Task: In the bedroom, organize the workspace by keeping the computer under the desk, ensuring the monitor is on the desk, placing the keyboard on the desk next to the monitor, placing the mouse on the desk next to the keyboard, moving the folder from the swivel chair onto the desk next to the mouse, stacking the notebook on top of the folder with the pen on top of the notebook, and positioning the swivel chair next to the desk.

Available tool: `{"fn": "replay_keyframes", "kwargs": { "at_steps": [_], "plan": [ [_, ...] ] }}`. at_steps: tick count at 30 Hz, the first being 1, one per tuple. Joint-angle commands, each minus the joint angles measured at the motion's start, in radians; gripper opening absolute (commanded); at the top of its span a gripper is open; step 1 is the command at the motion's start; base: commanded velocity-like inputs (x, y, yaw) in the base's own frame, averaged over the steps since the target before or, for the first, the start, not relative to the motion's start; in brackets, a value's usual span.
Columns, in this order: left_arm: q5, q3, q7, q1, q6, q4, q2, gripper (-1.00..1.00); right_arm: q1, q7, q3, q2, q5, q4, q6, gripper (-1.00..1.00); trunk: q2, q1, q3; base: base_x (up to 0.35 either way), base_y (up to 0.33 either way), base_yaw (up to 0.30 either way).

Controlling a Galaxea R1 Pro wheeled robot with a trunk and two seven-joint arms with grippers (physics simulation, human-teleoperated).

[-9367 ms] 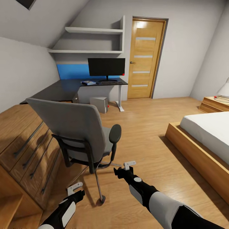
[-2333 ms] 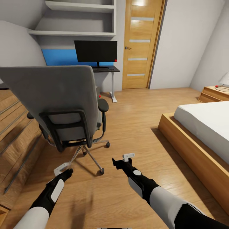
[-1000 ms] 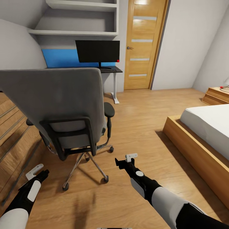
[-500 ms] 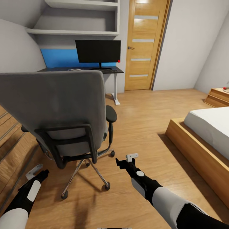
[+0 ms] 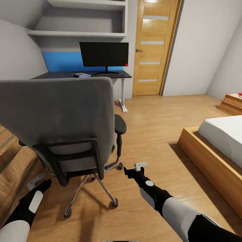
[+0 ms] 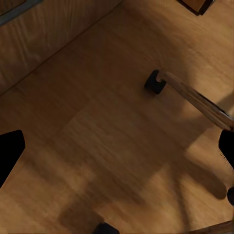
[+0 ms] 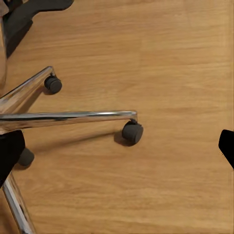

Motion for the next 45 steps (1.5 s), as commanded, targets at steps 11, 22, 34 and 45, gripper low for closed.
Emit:
{"fn": "replay_keyframes", "kwargs": {
  "at_steps": [11, 22, 34, 45],
  "plan": [
    [0.010, 0.004, 0.005, 0.000, 0.005, -0.002, 0.001, 1.00, -0.001, -0.002, 0.007, -0.004, -0.011, 0.000, -0.005, 1.00, 0.000, 0.000, -0.001, 0.021, 0.007, 0.000],
    [0.012, 0.005, 0.002, 0.000, 0.005, -0.003, 0.001, 1.00, -0.001, -0.002, 0.007, -0.005, -0.011, 0.000, -0.006, 1.00, 0.000, 0.000, 0.000, 0.037, -0.045, -0.012],
    [0.013, 0.003, 0.002, 0.000, 0.005, -0.004, -0.002, 1.00, -0.001, -0.002, 0.008, -0.005, -0.011, 0.000, -0.006, 1.00, 0.000, 0.000, 0.006, 0.029, -0.042, -0.071],
    [0.013, 0.002, 0.001, 0.000, 0.005, -0.004, -0.004, 1.00, -0.001, -0.002, 0.007, -0.005, -0.011, -0.001, -0.006, 1.00, 0.000, 0.000, 0.012, 0.000, 0.000, -0.076]
  ]
}}
